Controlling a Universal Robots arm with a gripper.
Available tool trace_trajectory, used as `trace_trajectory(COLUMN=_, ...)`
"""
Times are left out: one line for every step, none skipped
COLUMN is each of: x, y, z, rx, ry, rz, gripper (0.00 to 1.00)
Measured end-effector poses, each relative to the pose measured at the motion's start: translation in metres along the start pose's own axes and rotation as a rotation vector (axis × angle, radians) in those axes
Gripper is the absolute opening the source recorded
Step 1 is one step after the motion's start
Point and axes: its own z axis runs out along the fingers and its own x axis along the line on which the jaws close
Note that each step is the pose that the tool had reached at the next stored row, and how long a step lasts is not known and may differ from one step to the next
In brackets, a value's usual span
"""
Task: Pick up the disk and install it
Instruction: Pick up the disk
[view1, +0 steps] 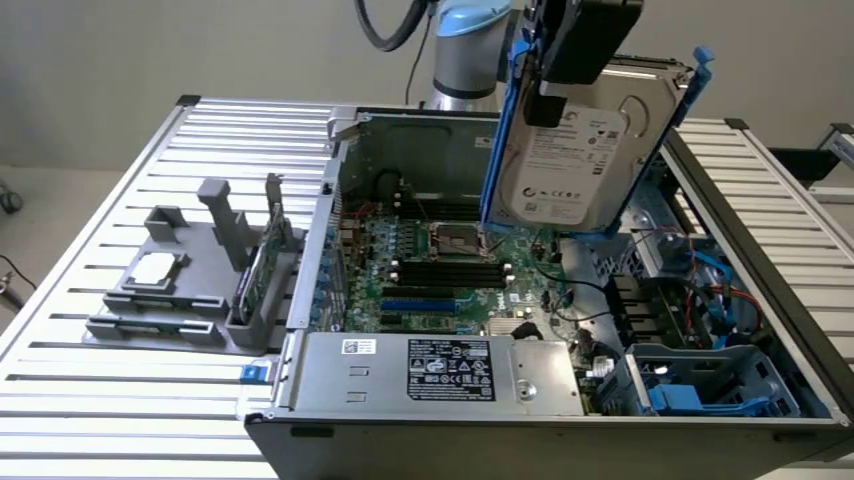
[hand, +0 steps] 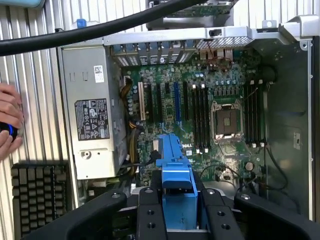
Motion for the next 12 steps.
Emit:
trace_trajectory(x=0.002, y=-0.0023, z=-0.0001, rx=0.0000, ry=-0.0001, rz=0.000, gripper=0.33)
trace_trajectory(x=0.005, y=-0.0045, z=-0.0002, rx=0.0000, ry=-0.0002, rz=0.000, gripper=0.33)
trace_trajectory(x=0.007, y=-0.0067, z=-0.0003, rx=0.0000, ry=-0.0003, rz=0.000, gripper=0.33)
trace_trajectory(x=0.010, y=-0.0093, z=-0.0005, rx=0.0000, ry=-0.0003, rz=0.000, gripper=0.33)
trace_trajectory(x=0.012, y=-0.0116, z=-0.0006, rx=0.0000, ry=-0.0004, rz=0.000, gripper=0.33)
trace_trajectory(x=0.014, y=-0.0139, z=-0.0007, rx=0.0000, ry=-0.0006, rz=0.000, gripper=0.33)
trace_trajectory(x=0.017, y=-0.0162, z=-0.0008, rx=0.0000, ry=-0.0007, rz=0.000, gripper=0.33)
trace_trajectory(x=0.019, y=-0.0184, z=-0.0009, rx=0.0000, ry=-0.0008, rz=0.000, gripper=0.33)
trace_trajectory(x=0.021, y=-0.0207, z=-0.0011, rx=0.0000, ry=-0.0008, rz=0.000, gripper=0.33)
trace_trajectory(x=0.024, y=-0.0229, z=-0.0012, rx=0.0000, ry=-0.0009, rz=0.000, gripper=0.33)
trace_trajectory(x=0.026, y=-0.0252, z=-0.0013, rx=0.0000, ry=-0.0010, rz=0.000, gripper=0.33)
trace_trajectory(x=0.029, y=-0.0273, z=-0.0014, rx=0.0000, ry=-0.0010, rz=0.000, gripper=0.33)
